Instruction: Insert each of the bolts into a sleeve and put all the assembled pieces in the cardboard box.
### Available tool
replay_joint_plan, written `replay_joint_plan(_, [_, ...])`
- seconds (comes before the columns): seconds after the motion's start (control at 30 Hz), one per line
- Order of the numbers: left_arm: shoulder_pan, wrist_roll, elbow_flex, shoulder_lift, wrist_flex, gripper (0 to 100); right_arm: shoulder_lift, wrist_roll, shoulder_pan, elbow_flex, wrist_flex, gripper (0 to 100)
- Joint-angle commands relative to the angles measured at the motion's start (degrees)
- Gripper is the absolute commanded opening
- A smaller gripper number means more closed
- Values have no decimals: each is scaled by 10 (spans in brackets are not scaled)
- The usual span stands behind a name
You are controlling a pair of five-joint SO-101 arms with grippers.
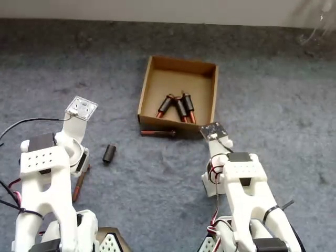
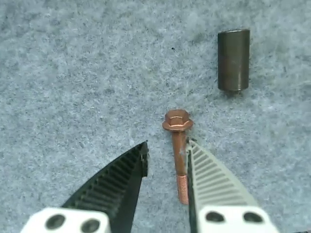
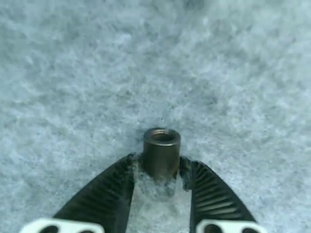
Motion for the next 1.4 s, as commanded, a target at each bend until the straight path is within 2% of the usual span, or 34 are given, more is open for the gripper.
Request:
replay_joint_plan(0.0, [12,-5,-3,-1,4,127,-4,-4,9,1,-26,142])
replay_joint_plan(0.2, [43,-4,-5,18,3,127,-4,-2,9,17,-51,142])
replay_joint_plan(0.43, [39,8,-42,174,-21,123,-5,-2,10,26,-53,142])
replay_joint_plan(0.57, [38,10,-46,196,-47,121,-5,-2,10,26,-53,142])
replay_joint_plan(0.8, [39,9,-45,202,-79,4,-5,-2,10,29,-53,142])
replay_joint_plan(0.93, [41,11,-55,195,-76,2,-5,-2,10,29,-53,142])
replay_joint_plan(1.0, [43,18,-79,186,-75,2,-5,-2,10,29,-53,142])
replay_joint_plan(1.17, [50,86,-164,183,-56,2,-5,-5,9,28,-53,142])
replay_joint_plan(1.37, [109,101,-250,305,-55,2,-5,-5,9,29,-52,142])
